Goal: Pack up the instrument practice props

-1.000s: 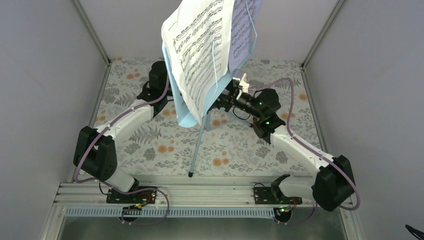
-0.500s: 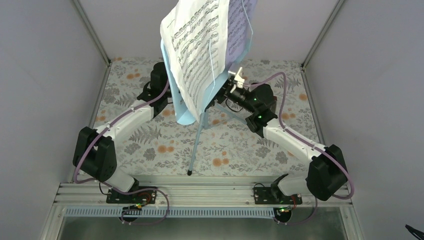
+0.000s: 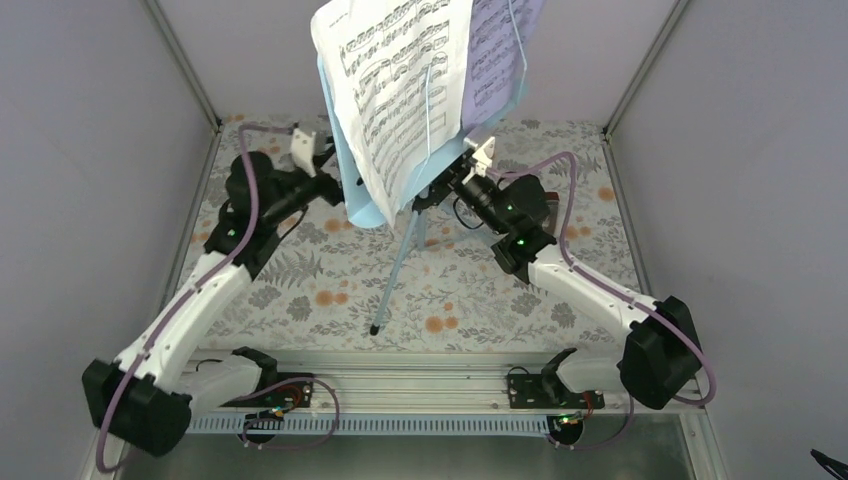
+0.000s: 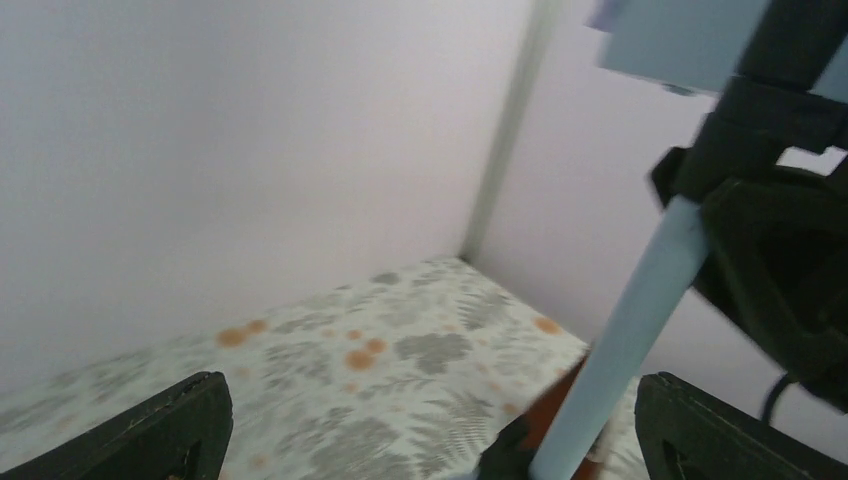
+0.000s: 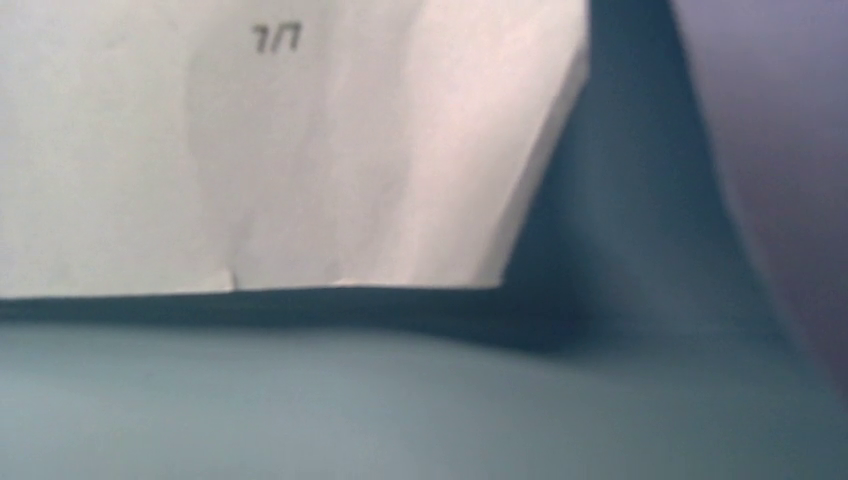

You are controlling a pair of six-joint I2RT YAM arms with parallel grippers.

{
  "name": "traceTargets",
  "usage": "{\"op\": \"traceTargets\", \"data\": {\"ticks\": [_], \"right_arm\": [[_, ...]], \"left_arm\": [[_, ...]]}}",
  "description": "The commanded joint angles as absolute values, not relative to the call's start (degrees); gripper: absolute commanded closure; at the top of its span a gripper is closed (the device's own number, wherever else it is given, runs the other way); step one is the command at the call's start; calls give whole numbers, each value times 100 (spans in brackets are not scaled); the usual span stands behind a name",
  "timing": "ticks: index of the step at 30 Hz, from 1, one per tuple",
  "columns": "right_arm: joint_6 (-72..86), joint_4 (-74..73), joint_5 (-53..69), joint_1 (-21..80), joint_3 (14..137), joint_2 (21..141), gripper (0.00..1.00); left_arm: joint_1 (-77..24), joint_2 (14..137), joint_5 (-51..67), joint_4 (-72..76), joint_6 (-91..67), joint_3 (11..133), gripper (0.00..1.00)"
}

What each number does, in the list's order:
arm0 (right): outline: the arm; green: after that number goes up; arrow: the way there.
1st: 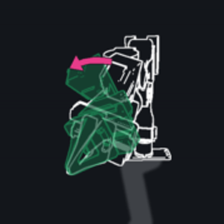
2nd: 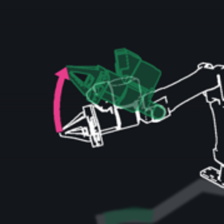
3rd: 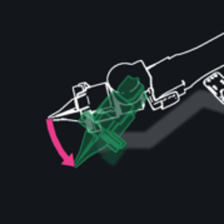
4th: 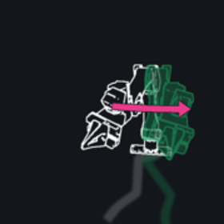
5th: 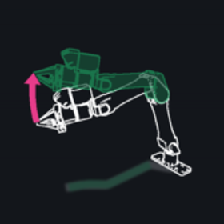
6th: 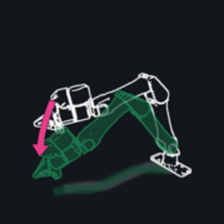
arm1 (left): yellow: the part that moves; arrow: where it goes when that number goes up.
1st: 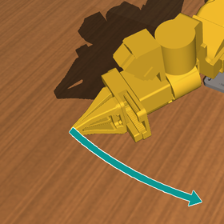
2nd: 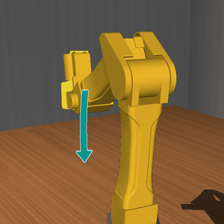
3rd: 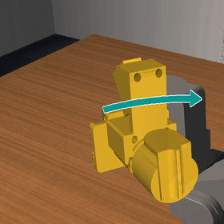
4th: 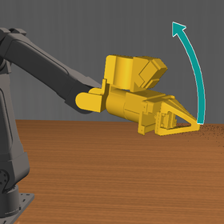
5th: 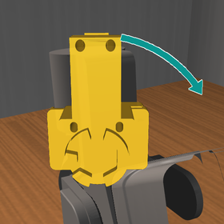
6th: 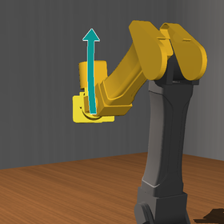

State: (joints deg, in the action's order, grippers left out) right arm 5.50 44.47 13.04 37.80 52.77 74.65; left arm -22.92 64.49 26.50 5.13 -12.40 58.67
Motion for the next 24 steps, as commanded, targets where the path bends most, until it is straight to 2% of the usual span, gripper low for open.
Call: {"op": "traceTargets", "data": {"ticks": [1, 5, 10, 19, 23, 24], "right_arm": [[454, 4506, -151, 3766, 5640, 7664, 96], [540, 4512, -1095, 3931, 5955, 8025, 96], [214, 4477, -2292, 4260, 6650, 8663, 96], [-249, 4571, -3889, 4880, 8118, 10182, 96], [-339, 4505, -3977, 5003, 8418, 10539, 96], [-303, 4496, -3835, 5003, 8351, 10517, 91]], "left_arm": [[-1829, 5713, 1548, -46, -1714, 5331, 0], [-1399, 5064, 939, -563, -1679, 5301, 0], [-1365, 4523, -140, -963, -1057, 5412, 0], [-1364, 4321, -845, -1485, -238, 5592, 0], [-1362, 4007, -1262, -1167, -50, 5130, 0], [-1362, 3955, -1354, -1118, -23, 5049, 0]]}}
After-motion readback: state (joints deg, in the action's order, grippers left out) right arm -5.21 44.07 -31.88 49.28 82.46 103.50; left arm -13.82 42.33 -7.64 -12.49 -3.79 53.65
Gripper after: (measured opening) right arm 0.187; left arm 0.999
